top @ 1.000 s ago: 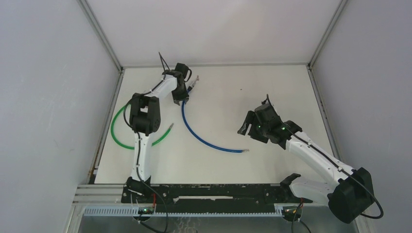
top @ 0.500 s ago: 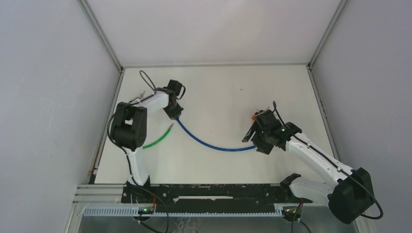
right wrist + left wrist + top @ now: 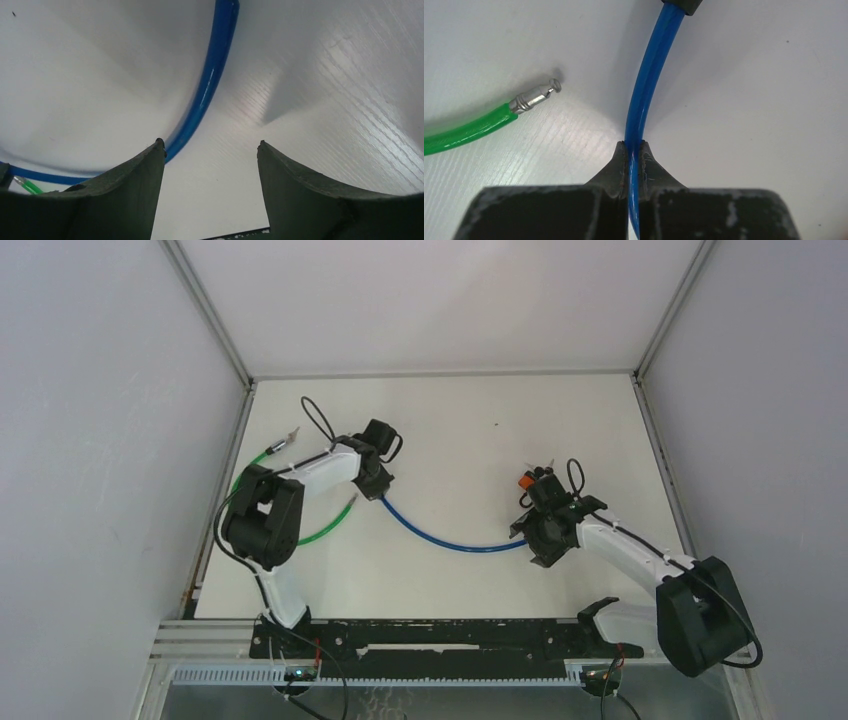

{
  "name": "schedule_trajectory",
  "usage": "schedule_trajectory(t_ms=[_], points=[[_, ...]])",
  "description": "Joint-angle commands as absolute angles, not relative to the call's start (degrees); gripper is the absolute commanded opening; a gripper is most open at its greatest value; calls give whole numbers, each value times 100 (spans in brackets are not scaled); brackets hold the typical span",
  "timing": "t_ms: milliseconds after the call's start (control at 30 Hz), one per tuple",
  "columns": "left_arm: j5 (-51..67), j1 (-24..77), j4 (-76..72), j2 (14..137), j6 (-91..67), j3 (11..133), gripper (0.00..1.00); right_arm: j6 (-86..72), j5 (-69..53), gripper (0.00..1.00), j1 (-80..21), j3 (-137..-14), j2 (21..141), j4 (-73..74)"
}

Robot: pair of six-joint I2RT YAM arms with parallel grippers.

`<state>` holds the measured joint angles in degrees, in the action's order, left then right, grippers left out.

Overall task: Lock with the key
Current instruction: Pick up the lock from the center of the board.

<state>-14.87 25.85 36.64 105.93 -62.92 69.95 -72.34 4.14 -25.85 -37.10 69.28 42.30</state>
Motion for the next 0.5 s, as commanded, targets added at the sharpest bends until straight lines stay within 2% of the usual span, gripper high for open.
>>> schedule_trajectory(t_ms=[0, 233, 467], points=[[-1833, 2681, 3582, 10000, -6085, 6898, 0, -7478, 682, 74, -2320, -3768, 7064, 3786], [-2041, 2774, 3675, 9458, -5553, 6688, 0, -7312, 1218, 63, -2002, -3967, 7518, 3849], [-1851, 2928, 3676, 8738, -5103, 6496, 0, -7360, 781, 61, -2120, -3981, 7936, 3500]])
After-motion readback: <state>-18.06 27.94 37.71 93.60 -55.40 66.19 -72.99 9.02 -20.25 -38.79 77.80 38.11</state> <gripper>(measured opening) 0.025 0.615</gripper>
